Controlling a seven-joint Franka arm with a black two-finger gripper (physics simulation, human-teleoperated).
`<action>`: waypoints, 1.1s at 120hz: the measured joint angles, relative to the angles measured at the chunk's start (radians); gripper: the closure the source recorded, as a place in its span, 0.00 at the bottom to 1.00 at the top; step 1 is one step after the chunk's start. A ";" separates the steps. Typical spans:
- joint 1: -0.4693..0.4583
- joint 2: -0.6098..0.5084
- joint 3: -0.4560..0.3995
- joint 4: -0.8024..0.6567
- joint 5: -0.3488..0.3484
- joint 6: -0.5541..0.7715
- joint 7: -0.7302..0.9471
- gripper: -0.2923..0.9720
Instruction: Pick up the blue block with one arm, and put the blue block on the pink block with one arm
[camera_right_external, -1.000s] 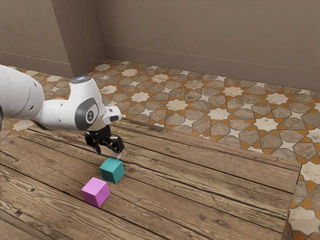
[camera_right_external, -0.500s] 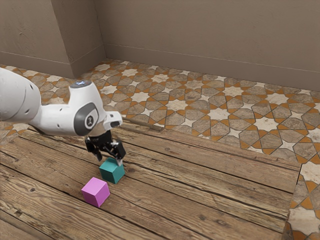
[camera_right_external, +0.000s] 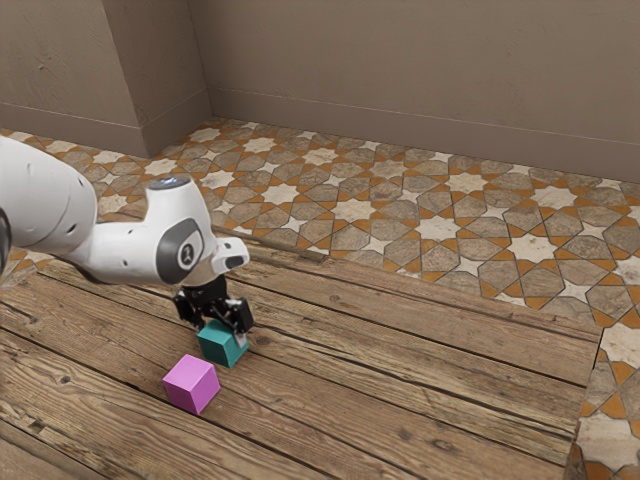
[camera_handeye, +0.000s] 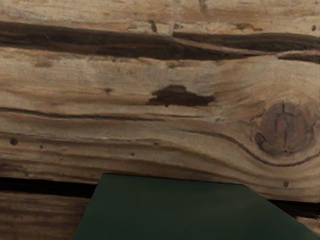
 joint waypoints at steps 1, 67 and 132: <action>0.000 0.000 0.000 0.000 0.000 0.000 0.000 0.39; -0.028 -0.444 0.010 -0.204 0.110 -0.143 -0.030 0.48; -0.034 -0.468 0.015 -0.315 0.183 -0.156 -0.070 0.53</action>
